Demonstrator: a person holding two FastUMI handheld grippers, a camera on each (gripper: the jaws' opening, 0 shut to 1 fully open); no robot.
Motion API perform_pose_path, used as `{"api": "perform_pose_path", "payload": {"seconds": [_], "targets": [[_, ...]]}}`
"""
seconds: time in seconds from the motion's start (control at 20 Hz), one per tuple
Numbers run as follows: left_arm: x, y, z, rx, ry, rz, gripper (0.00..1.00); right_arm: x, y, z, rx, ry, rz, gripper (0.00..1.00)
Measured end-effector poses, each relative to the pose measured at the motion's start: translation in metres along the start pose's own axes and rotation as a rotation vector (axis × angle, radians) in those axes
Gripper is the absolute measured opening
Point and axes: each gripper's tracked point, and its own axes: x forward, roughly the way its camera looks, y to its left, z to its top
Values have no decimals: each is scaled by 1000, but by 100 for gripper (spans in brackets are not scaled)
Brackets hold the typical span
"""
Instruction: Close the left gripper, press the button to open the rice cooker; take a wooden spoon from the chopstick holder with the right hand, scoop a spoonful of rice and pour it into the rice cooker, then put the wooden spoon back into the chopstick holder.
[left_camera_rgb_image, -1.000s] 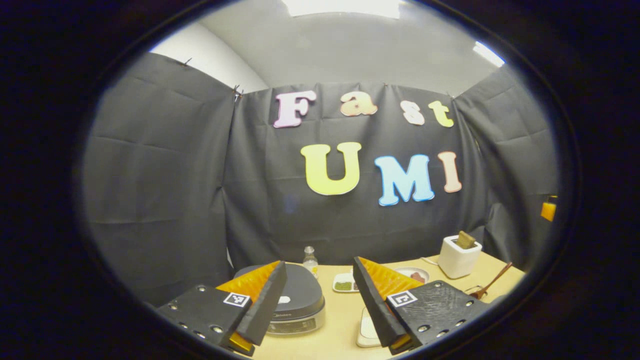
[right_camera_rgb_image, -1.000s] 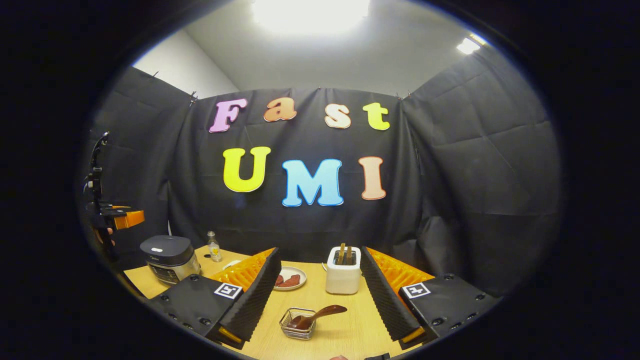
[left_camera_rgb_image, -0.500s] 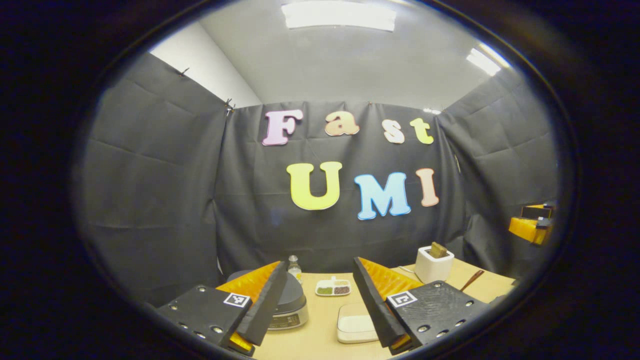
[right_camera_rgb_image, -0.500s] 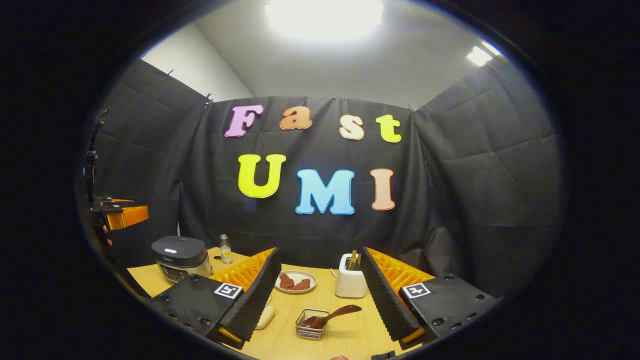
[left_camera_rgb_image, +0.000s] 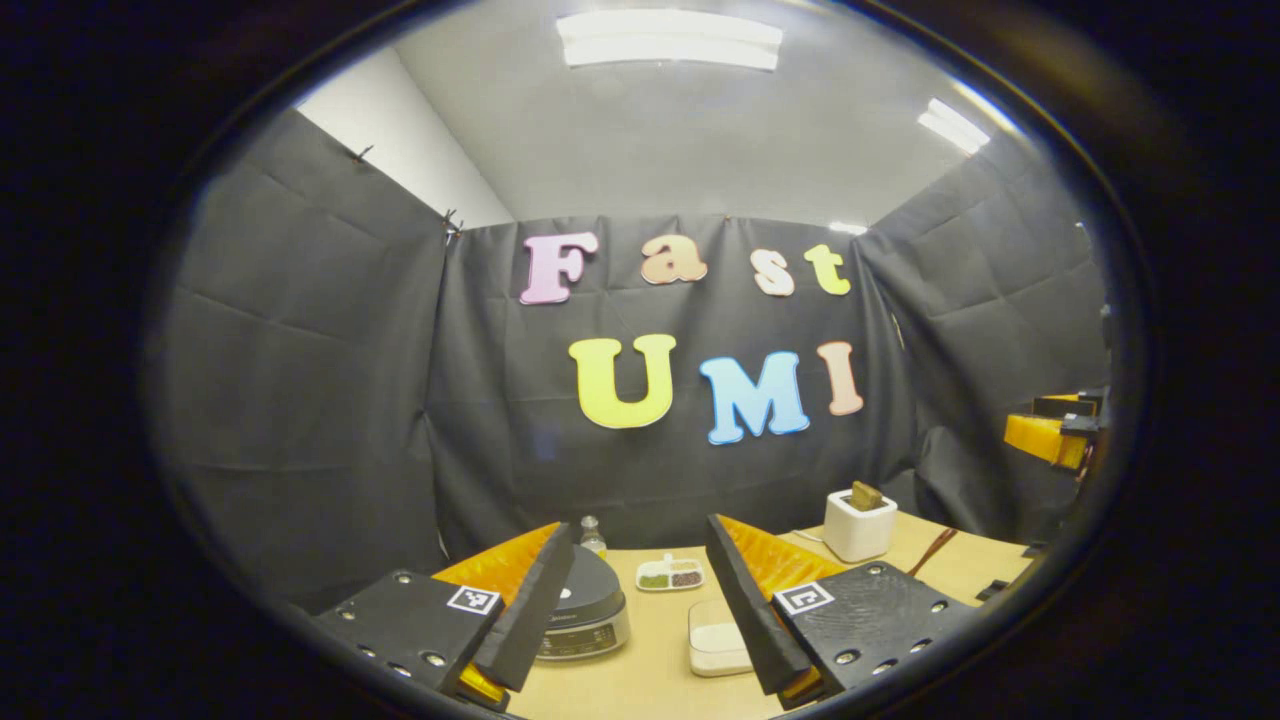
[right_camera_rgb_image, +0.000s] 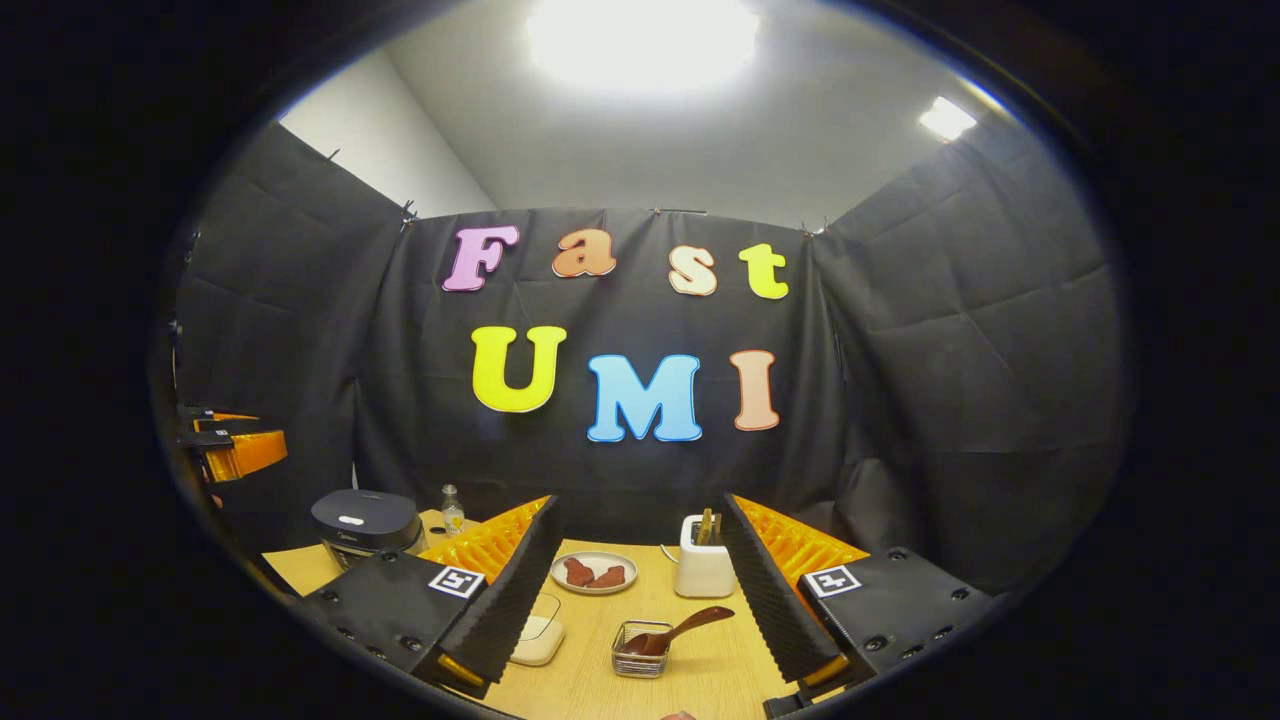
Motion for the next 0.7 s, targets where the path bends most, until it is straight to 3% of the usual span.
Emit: {"api": "perform_pose_path", "payload": {"seconds": [0.7], "targets": [[-5,13,-2,1,-4,-5,82,-4,2,0,-11,8,-25,100]]}}
